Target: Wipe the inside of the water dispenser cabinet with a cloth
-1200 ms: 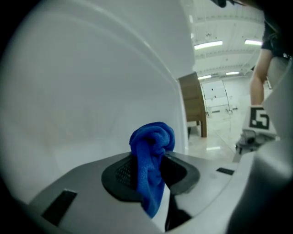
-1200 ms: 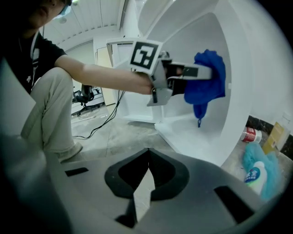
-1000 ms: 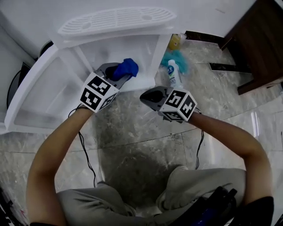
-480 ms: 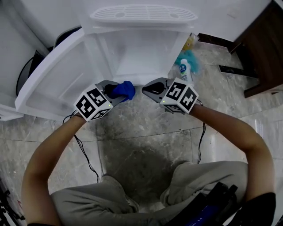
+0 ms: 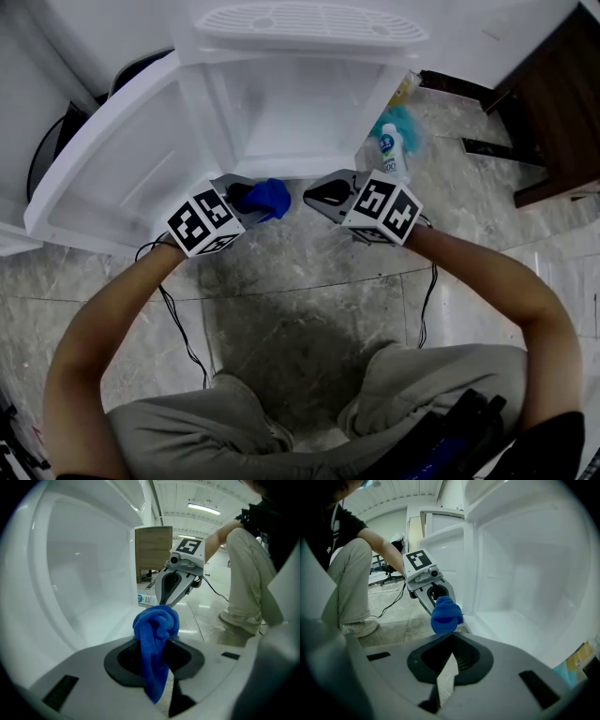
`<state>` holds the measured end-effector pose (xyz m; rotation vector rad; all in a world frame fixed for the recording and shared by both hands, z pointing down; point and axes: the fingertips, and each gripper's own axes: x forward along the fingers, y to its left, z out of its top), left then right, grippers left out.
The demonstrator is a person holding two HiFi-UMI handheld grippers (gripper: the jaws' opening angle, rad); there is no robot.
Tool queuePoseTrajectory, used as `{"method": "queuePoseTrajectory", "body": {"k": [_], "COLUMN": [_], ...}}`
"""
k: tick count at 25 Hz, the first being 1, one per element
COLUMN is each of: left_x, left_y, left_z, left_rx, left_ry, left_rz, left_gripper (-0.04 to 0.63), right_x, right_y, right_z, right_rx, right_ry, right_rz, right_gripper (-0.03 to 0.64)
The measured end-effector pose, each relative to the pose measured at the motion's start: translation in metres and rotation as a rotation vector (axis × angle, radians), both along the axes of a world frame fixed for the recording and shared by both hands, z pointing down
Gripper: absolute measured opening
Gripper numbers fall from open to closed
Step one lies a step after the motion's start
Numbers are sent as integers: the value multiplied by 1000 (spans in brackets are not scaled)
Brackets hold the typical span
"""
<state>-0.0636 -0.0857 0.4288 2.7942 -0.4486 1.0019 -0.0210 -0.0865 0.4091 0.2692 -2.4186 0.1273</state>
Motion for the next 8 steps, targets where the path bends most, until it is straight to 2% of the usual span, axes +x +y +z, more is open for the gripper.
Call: {"method": "queuePoseTrajectory", "body": {"k": [8], "left_x": [1], "left_y": [2], "left_z": [5], "left_rx": [-8], "left_ry": [-11], "left_rz": [7], "left_gripper": [110], "right_x": [0], "right_y": [1], "right_z": [2], "right_rx": [-1], "right_ry": [5], "right_rz": [-10], "right_gripper": [-2]}}
